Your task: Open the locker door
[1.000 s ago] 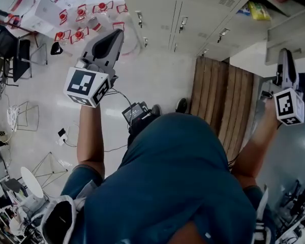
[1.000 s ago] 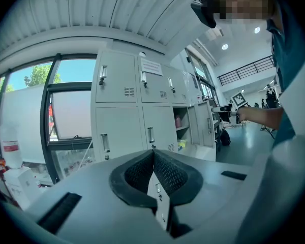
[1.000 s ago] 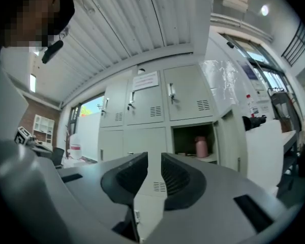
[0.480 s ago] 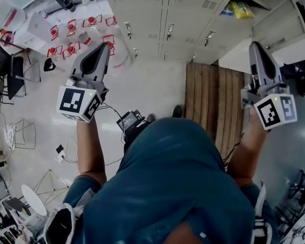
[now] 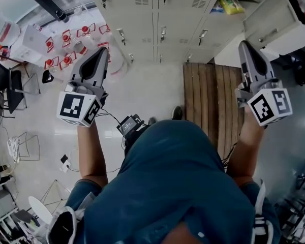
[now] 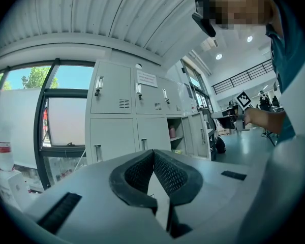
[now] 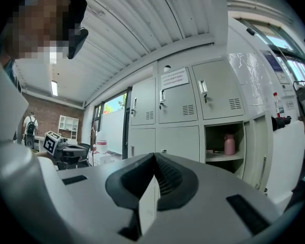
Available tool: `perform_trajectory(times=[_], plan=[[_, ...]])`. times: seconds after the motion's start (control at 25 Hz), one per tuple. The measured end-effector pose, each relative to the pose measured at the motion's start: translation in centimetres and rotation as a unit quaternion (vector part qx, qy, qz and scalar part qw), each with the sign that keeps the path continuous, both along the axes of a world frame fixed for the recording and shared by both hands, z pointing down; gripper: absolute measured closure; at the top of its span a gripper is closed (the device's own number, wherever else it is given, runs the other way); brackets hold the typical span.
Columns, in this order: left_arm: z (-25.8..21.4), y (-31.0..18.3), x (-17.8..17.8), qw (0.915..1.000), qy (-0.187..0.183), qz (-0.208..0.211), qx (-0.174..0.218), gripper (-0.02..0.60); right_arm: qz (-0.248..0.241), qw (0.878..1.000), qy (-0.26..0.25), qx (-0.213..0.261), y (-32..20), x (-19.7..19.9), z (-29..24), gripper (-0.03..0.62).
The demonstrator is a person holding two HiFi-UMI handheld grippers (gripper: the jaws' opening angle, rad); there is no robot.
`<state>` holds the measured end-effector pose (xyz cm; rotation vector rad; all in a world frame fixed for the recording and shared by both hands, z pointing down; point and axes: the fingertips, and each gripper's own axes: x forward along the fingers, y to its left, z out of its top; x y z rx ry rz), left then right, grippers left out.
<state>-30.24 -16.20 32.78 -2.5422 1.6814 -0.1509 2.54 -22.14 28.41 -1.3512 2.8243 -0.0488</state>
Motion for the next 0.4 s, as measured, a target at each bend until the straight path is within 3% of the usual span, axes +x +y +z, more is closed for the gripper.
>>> perform_trajectory(times=[0.4], plan=[[0.51,-0.6,-0.02,0.9999,-0.002,0.011,-0.002,0.565,0.007,1.0,-0.001,-0.006,-0.38,-0.33,0.73,0.558]])
